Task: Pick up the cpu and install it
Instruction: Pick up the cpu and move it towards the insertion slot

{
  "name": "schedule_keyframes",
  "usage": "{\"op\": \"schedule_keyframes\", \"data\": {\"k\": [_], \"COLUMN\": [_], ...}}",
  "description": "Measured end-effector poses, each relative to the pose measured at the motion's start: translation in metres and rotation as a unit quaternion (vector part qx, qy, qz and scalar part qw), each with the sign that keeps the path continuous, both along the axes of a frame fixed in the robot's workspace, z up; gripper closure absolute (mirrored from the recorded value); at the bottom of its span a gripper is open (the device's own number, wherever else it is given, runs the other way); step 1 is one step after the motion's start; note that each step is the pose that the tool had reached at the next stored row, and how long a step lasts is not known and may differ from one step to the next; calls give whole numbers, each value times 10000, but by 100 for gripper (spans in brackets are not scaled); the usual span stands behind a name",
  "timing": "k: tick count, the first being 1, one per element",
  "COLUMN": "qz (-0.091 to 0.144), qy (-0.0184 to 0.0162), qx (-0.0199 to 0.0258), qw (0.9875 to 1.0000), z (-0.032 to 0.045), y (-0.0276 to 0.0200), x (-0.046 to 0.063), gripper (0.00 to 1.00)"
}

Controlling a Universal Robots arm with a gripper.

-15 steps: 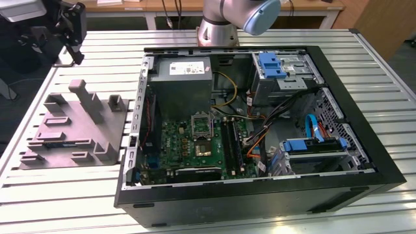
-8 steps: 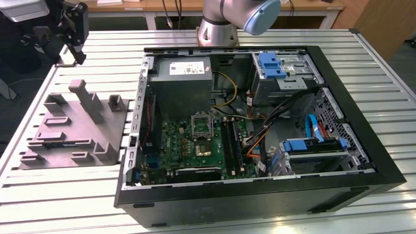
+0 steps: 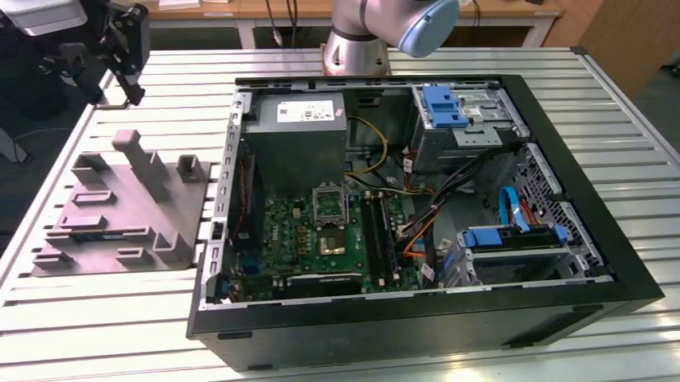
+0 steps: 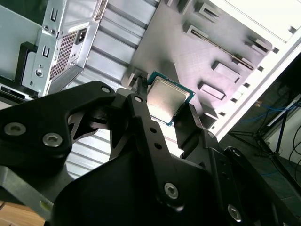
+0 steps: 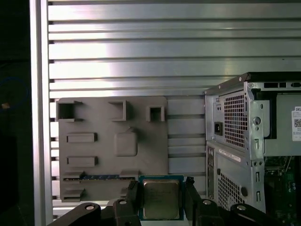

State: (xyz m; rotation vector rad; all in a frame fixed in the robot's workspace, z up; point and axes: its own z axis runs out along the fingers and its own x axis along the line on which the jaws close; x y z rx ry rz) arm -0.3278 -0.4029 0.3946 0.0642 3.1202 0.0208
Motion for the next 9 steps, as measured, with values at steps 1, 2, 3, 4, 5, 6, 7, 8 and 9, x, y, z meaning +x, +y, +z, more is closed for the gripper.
{"op": "schedule_keyframes", "data": {"k": [1,2,3,4,5,6,7,8,9], "qz": [0,0,0,0,0,0,0,0,0], "qy": [0,0,0,0,0,0,0,0,0], "qx": [0,0,0,0,0,0,0,0,0], "qw": [10000,10000,10000,10000,10000,10000,10000,10000,10000], "z": [0,0,0,0,0,0,0,0,0], "y": [0,0,0,0,0,0,0,0,0], "x": [7,17,27,39,50,62,71,78,82], "gripper": [53,53,53,53,53,53,53,53,53]}}
